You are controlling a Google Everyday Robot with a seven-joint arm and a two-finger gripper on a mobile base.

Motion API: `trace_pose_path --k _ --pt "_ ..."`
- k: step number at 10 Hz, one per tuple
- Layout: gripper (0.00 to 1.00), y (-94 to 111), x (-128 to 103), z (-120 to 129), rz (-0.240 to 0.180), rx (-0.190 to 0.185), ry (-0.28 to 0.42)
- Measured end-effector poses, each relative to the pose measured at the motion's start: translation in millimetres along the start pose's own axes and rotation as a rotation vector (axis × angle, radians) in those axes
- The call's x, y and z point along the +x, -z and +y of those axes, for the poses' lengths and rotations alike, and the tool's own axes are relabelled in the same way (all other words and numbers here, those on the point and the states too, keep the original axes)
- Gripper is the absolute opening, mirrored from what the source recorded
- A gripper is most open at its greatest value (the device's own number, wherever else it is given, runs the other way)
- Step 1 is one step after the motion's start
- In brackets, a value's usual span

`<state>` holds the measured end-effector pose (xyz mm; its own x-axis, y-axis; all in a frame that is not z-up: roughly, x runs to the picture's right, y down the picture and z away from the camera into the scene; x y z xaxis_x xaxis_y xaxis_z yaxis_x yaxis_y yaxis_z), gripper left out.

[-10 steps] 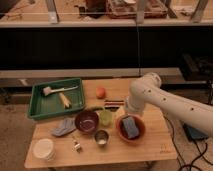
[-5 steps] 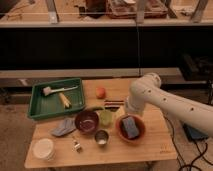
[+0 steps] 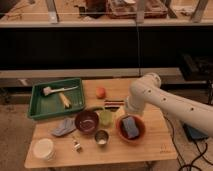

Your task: Place sponge in table surface

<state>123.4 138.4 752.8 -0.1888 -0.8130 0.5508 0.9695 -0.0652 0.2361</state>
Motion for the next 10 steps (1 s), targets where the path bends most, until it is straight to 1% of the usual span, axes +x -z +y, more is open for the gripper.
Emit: trace_pose_path --k 8,9,10 --pt "0.8 -0.5 0.2 -0.2 0.001 -0.001 0.002" --pt "0.8 -3.3 -0.1 0.5 0.004 -0.008 0.002" --pt "0.8 -16.5 -1.2 1.6 0.003 -0.023 0.005"
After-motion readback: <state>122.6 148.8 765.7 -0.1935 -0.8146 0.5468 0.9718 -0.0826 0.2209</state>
